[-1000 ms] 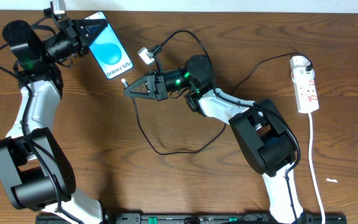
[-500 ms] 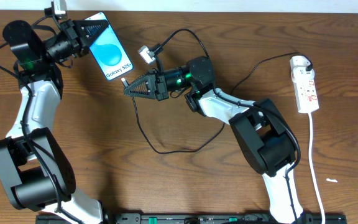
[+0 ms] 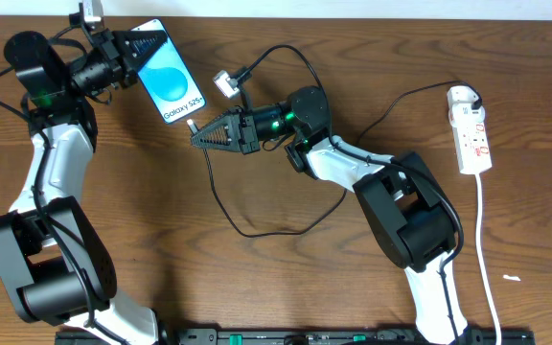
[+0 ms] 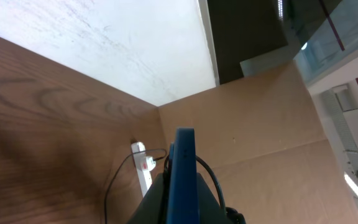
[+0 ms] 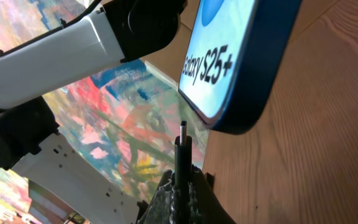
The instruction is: Plug charger to phone and switch on socket
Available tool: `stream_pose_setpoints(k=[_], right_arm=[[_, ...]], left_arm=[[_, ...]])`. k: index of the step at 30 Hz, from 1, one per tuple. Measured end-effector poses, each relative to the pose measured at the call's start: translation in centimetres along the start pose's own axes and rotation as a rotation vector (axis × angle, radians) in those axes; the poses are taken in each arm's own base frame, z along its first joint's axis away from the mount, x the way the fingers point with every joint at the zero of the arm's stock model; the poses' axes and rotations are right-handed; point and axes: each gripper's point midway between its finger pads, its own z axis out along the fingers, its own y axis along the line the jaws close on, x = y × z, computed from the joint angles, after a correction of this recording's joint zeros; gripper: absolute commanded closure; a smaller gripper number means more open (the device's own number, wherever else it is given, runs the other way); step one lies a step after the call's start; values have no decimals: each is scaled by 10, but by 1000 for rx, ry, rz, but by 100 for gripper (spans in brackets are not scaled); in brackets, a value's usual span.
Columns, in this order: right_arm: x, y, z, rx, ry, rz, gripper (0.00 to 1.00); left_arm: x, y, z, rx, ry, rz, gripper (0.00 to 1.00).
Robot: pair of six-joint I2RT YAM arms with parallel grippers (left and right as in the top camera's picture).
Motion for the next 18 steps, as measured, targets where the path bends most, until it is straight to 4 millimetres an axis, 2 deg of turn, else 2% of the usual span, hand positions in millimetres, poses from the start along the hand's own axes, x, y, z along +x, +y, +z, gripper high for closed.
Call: stream_pose_setpoints(k=[18], right_arm=[[-4,-1,0,7,-23,0,99]], left_arm=[[3,-1,0,6,15,0,93]])
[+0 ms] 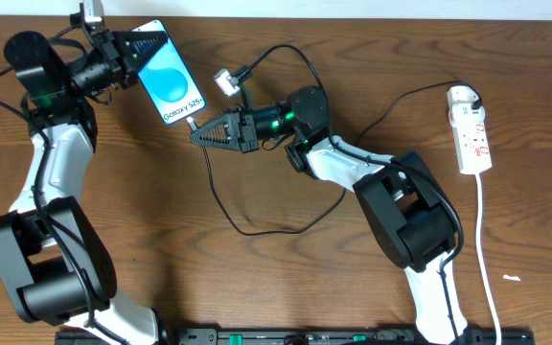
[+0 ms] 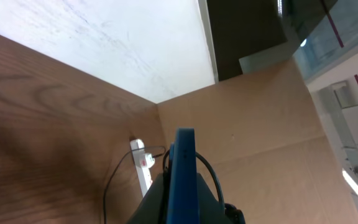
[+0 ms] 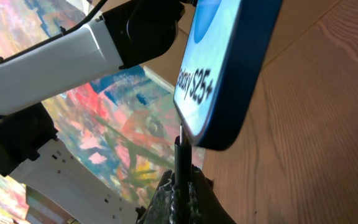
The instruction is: Plug charger to phone and switch on socket
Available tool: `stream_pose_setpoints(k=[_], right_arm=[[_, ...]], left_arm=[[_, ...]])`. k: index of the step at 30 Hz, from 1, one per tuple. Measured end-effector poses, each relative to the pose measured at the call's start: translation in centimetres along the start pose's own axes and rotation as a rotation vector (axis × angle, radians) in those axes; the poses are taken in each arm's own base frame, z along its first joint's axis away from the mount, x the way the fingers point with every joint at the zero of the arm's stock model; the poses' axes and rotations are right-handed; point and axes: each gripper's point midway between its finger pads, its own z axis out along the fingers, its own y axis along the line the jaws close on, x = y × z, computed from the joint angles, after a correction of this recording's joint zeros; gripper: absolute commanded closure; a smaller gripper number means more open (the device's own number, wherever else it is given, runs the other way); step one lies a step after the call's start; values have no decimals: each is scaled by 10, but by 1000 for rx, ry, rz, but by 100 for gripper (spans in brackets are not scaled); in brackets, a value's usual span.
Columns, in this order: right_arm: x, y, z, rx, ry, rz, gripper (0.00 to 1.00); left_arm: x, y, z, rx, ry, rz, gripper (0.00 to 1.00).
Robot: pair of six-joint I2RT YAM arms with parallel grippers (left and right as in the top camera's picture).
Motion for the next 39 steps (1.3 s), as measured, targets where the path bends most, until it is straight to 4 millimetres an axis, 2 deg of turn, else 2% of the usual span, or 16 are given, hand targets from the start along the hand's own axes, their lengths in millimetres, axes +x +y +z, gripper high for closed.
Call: stream_pose_setpoints(k=[39], right_arm=[[1,0,0,-1,4,15,99]], left_arm=[[5,-2,6,7,17,3,93]])
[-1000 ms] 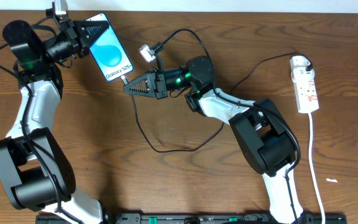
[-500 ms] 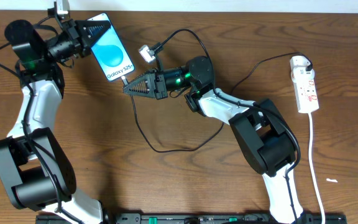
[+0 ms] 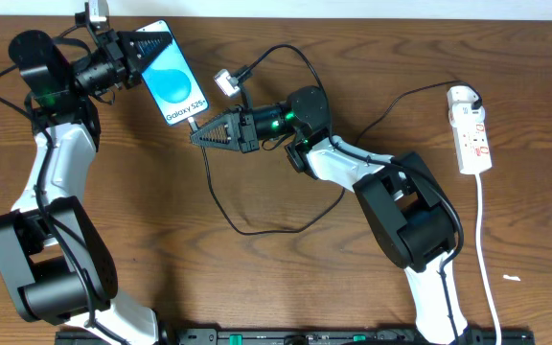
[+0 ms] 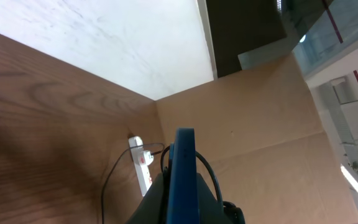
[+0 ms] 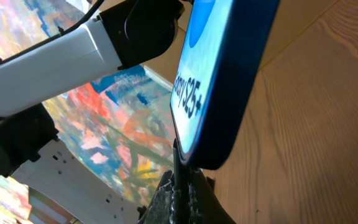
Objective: Plug charger to phone and switch on socket
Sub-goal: 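Push the plug up into the phone's bottom port with the right gripper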
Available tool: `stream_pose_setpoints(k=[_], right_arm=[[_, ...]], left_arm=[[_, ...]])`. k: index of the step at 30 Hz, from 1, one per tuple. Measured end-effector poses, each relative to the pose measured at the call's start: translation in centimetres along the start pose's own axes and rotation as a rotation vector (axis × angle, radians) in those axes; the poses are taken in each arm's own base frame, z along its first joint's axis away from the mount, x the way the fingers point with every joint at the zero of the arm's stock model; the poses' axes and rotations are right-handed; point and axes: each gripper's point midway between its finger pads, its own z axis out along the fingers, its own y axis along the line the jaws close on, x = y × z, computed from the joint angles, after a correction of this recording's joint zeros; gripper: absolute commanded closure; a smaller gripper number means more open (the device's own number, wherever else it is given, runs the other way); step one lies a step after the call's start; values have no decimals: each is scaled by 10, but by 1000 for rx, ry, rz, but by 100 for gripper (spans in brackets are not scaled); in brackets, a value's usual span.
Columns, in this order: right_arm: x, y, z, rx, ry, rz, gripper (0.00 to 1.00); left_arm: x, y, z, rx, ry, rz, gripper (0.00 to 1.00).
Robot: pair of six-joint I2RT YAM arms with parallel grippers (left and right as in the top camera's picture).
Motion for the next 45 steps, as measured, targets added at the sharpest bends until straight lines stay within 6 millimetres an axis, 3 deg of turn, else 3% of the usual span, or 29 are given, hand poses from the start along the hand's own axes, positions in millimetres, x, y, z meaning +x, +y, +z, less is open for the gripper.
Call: stream_pose_setpoints(k=[45], right_arm=[[3,0,-1,-3,15,102,99]], left_arm=[[8,-3,0,20,47,75,92]])
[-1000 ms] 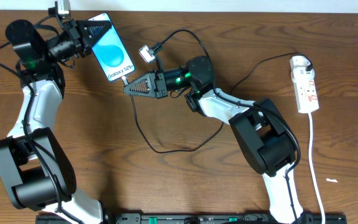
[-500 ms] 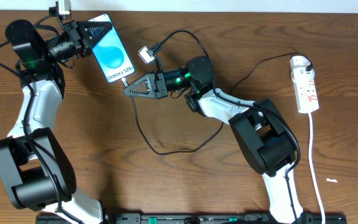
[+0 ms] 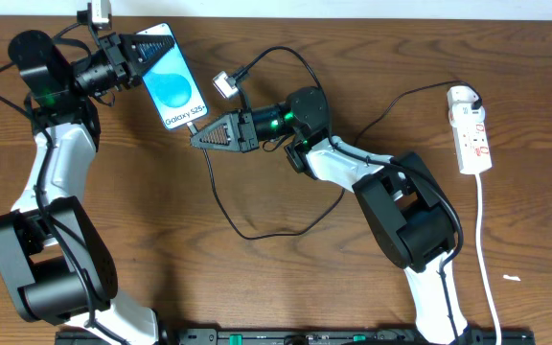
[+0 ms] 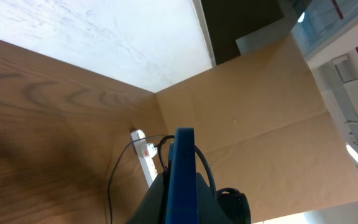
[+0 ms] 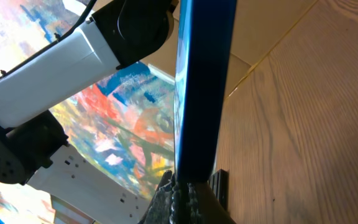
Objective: Plug charger to phone and switch on socket
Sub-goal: 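Push the plug up into the phone's bottom port with the right gripper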
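Note:
The blue phone [image 3: 172,88], screen reading "Galaxy S25+", is held off the table at the upper left, my left gripper [image 3: 132,53] shut on its top end. In the left wrist view the phone [image 4: 183,174] stands edge-on between the fingers. My right gripper [image 3: 202,139] is shut on the charger plug, pressed against the phone's lower end. In the right wrist view the phone's edge [image 5: 201,87] rises straight from the gripper [image 5: 182,186]; the plug tip is hidden. The white socket strip [image 3: 471,129] lies at the far right.
The black charger cable [image 3: 257,225] loops across the middle of the wooden table and runs to the socket strip, whose white lead [image 3: 487,259] trails down the right side. A small white adapter [image 3: 223,83] hangs on the cable near the phone.
The phone's lower end and my right gripper have come together; the phone now stands edge-on directly over the plug, whose tip no longer shows. Both grippers stay shut.
The plug tip first stood clear below the phone's bottom edge, with my left gripper holding the phone aloft. At each later moment the gap was smaller and the tip nearer the edge. Now the phone's end sits right on the plug.

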Available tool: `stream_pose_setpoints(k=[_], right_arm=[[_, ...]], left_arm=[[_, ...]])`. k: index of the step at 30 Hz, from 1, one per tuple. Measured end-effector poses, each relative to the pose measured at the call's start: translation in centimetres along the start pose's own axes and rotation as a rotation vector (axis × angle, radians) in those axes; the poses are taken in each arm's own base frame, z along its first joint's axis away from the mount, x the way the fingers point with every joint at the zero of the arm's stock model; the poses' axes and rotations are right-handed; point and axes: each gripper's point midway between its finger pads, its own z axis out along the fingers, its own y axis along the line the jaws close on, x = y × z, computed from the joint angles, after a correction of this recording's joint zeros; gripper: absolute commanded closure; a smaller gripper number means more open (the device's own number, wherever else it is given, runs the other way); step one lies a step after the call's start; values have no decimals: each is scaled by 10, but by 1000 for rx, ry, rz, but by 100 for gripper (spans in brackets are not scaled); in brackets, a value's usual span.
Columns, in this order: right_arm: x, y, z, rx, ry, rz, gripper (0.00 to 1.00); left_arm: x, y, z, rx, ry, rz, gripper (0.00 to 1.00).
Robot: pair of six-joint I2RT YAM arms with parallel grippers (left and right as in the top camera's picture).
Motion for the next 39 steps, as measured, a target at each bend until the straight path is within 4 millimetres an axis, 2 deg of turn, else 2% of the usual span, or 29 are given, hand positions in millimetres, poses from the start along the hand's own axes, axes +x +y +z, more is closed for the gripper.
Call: stream_pose_setpoints(k=[34,39], right_arm=[[-7,-2,1,9,-46,4,98],[-14,-3,0,17,-86,-3,67]], left_arm=[[-5,2,0,-13,-29,0,92],[0,1,2,-3,-3,-4,93]])
